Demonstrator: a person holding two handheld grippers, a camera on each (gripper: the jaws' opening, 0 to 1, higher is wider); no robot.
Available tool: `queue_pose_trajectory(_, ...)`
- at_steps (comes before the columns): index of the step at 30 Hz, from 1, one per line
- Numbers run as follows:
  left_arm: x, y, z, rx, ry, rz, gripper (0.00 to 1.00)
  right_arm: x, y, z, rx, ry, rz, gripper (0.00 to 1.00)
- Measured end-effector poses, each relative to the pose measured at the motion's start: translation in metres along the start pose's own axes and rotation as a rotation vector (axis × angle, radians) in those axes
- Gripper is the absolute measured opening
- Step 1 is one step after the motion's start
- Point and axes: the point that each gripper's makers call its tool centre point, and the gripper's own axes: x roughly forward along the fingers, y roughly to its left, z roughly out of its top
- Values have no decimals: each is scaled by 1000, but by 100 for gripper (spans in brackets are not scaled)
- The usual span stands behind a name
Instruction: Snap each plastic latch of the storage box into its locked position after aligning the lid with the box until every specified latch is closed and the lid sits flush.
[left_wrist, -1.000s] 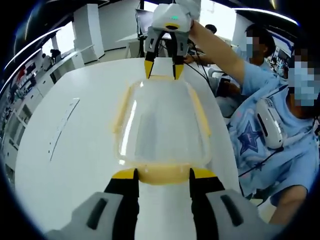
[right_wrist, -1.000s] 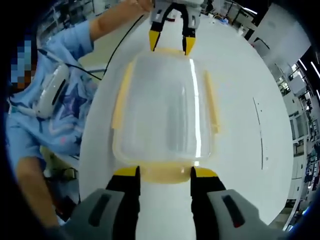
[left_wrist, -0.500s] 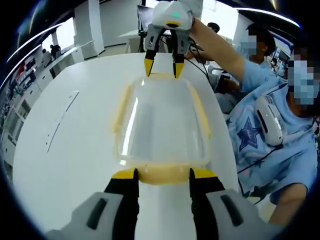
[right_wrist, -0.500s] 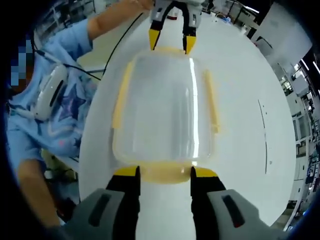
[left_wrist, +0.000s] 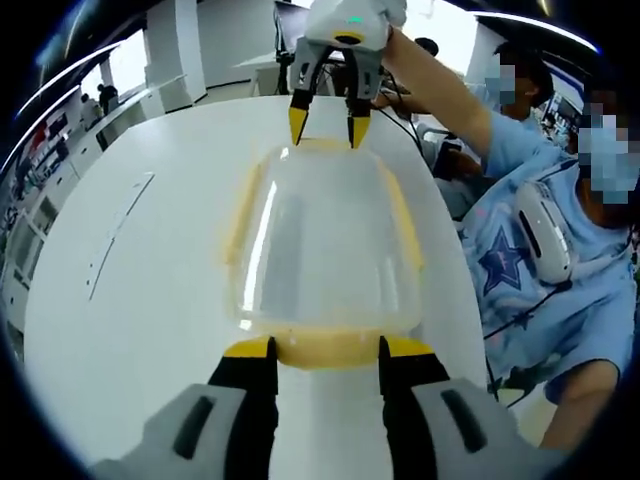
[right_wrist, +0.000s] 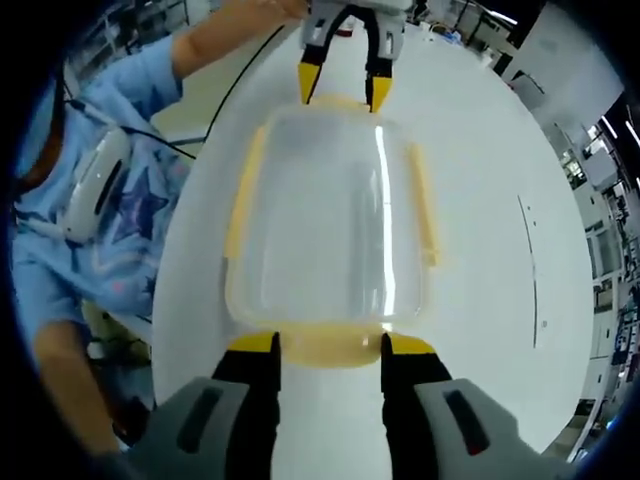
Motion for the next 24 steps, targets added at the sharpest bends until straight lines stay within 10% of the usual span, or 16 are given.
queue_pose_trajectory(24, 3, -5, -2, 12, 0, -14, 39, 5, 9, -1, 12, -6, 10, 38)
